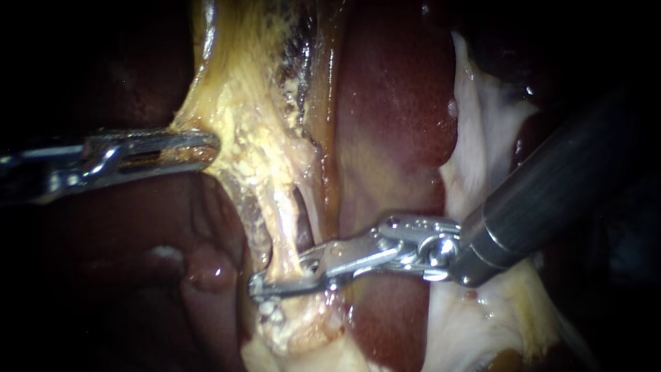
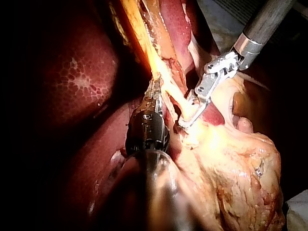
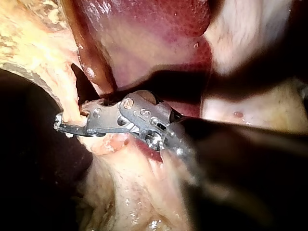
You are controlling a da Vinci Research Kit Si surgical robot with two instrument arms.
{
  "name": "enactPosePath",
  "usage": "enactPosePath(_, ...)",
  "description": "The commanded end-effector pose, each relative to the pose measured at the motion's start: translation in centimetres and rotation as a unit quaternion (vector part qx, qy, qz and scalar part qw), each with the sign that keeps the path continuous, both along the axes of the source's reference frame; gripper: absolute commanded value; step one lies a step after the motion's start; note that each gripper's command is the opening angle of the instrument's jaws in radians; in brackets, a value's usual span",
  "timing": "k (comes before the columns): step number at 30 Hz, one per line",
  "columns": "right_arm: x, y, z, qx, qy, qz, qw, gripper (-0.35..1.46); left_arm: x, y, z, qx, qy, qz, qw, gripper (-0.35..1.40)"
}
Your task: Going back second clip left tube
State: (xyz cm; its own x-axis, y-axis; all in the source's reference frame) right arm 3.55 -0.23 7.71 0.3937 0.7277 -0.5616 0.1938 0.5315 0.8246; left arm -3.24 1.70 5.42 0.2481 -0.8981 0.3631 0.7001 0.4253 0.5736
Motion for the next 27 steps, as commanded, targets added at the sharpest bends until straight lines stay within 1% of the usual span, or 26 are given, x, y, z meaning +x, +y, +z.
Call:
enactPosePath(1, 0.0, 0.0, 0.0, 0.0, 0.0, 0.0, 1.0, -0.35, 0.0, 0.0, 0.0, 0.0, 0.0, 0.0, 1.0, -0.35)
enactPosePath(7, -0.01, 0.0, -0.01, 0.0, 0.0, 0.0, 1.0, -0.35, 0.0, 0.0, 0.0, 0.0, 0.0, 0.0, 1.0, -0.35)
enactPosePath(8, -0.01, 0.0, -0.01, 0.0, 0.0, 0.0, 1.0, -0.29, 0.0, 0.0, 0.0, 0.0, 0.0, 0.0, 1.0, -0.35)
enactPosePath(9, 0.0, 0.01, -0.01, -0.005, 0.002, 0.0, 1.0, -0.01, 0.0, 0.0, 0.0, 0.0, 0.0, 0.0, 1.0, -0.35)
enactPosePath(10, 0.01, 0.01, -0.01, -0.015, 0.004, 0.003, 0.9999, 0.14, 0.0, 0.0, 0.0, 0.0, 0.0, 0.0, 1.0, -0.35)
enactPosePath(11, 0.02, 0.02, -0.02, -0.025, 0.004, 0.009, 0.9996, 0.42, 0.0, 0.0, 0.0, 0.0, 0.0, 0.0, 1.0, -0.35)
enactPosePath(12, 0.03, 0.03, -0.02, -0.035, 0.003, 0.012, 0.9993, 0.5, 0.0, 0.0, 0.0, 0.0, 0.0, 0.0, 1.0, -0.35)
enactPosePath(13, 0.04, 0.03, -0.02, -0.048, 0.009, 0.015, 0.9987, 0.54, 0.0, 0.0, 0.01, 0.0, 0.0, 0.0, 1.0, -0.35)
enactPosePath(18, 0.01, 0.05, -0.04, -0.075, 0.018, 0.017, 0.9969, 0.6, 0.0, 0.0, 0.01, 0.0, 0.0, 0.0, 1.0, -0.35)
enactPosePath(22, -0.11, 0.09, -0.09, -0.098, 0.022, 0.023, 0.9947, 0.6, 0.01, 0.0, 0.0, 0.0, 0.0, 0.001, 1.0, -0.35)
enactPosePath(25, -0.27, 0.17, -0.15, -0.112, 0.023, 0.028, 0.993, 0.6, 0.02, 0.0, 0.0, 0.0, 0.0, 0.001, 1.0, -0.35)
enactPosePath(27, -0.4, 0.24, -0.22, -0.128, 0.026, 0.031, 0.991, 0.6, 0.02, 0.0, 0.0, 0.0, 0.0, 0.001, 1.0, -0.35)
